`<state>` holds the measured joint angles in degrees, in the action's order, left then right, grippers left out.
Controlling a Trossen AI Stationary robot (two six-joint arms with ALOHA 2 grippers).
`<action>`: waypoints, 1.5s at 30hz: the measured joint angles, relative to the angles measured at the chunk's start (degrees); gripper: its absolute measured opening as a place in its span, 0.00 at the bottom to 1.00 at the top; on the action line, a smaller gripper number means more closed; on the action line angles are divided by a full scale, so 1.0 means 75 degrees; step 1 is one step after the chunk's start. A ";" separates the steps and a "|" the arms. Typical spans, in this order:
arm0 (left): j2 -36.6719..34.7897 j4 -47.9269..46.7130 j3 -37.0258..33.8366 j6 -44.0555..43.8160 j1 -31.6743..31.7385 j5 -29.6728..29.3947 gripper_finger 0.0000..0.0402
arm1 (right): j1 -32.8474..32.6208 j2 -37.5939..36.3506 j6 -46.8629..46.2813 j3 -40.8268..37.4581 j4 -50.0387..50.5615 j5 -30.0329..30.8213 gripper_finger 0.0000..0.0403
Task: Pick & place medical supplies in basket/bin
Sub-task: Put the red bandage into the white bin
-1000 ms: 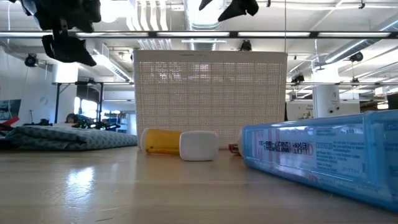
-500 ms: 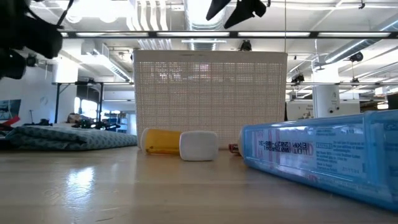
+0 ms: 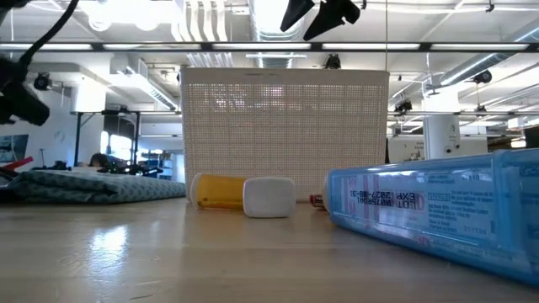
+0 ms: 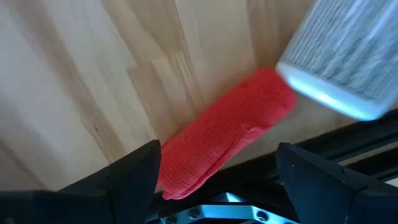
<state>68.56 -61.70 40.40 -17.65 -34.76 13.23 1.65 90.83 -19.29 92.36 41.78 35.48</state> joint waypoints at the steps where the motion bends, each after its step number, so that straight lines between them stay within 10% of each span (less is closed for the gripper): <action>1: 0.0209 -0.0005 0.0000 0.0080 -0.0083 0.0000 0.74 | 0.0000 0.0000 0.0000 0.0000 -0.0001 0.0000 0.83; 17: 0.1819 0.0055 -0.0093 0.0483 -0.0746 -0.1172 0.72 | 0.0015 0.0000 0.0058 -0.0087 0.0072 0.0008 0.82; 26: 0.1946 0.0237 -0.0025 -0.0245 -0.0335 -0.1156 0.40 | 0.0015 0.0000 -0.0007 -0.0087 0.0376 0.0012 0.82; 33: 0.1538 0.0451 0.0273 -0.1216 0.0840 -0.1276 0.16 | 0.0014 0.0000 -0.0303 -0.0087 0.0347 0.0009 0.82; 45: -0.1157 0.2379 0.2019 -0.0975 0.3183 -0.2919 0.17 | -0.0125 -0.0082 -0.0604 -0.0087 0.0357 0.0003 0.82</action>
<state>59.88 -43.86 55.55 -24.97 -10.88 -8.66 0.71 90.21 -23.82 91.70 44.45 35.51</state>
